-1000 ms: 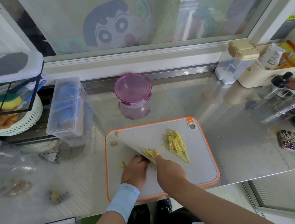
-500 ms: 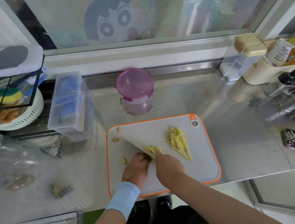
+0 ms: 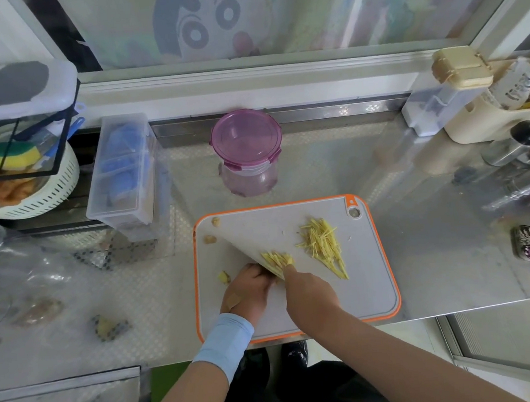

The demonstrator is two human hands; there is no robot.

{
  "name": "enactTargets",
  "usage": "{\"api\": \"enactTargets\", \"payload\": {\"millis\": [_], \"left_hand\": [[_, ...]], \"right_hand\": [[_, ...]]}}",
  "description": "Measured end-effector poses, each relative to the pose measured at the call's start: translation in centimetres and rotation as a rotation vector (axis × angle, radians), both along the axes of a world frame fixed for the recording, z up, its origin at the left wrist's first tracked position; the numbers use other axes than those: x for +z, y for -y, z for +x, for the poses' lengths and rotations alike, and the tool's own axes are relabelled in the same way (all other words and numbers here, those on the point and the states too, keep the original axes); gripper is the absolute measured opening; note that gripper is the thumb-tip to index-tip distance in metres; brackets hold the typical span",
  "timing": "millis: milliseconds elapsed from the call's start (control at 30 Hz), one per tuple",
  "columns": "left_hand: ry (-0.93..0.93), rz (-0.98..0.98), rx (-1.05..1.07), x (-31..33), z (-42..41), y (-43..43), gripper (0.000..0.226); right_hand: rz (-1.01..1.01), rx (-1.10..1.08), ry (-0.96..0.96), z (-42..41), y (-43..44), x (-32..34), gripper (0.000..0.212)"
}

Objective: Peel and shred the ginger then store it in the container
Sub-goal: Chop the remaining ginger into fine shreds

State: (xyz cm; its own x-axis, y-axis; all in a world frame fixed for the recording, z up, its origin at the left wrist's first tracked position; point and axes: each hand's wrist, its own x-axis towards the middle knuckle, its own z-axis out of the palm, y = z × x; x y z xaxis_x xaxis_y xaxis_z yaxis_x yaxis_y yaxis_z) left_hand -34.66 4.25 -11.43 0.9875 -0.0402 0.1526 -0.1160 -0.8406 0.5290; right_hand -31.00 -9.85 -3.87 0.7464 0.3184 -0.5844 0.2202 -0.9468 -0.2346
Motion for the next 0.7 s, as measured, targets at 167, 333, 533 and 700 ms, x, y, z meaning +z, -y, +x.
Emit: {"api": "enactTargets", "payload": {"millis": [167,333,533,700], "left_hand": [[-0.065,0.014,0.054,0.1,-0.2,0.2,0.039],[0.017,0.001,0.020,-0.1,-0.4,0.1,0.026],[-0.020,-0.018,0.063,-0.6,-0.5,0.1,0.020],[0.010,0.010,0.069,-0.4,-0.7,0.4,0.034]], "right_hand": [[0.024,0.003,0.003,0.3,-0.2,0.3,0.044],[0.000,-0.010,0.010,-1.0,1.5,0.2,0.047],[-0.003,0.013,0.016,-0.2,0.6,-0.3,0.048],[0.012,0.023,0.028,-0.2,0.3,-0.2,0.040]]}}
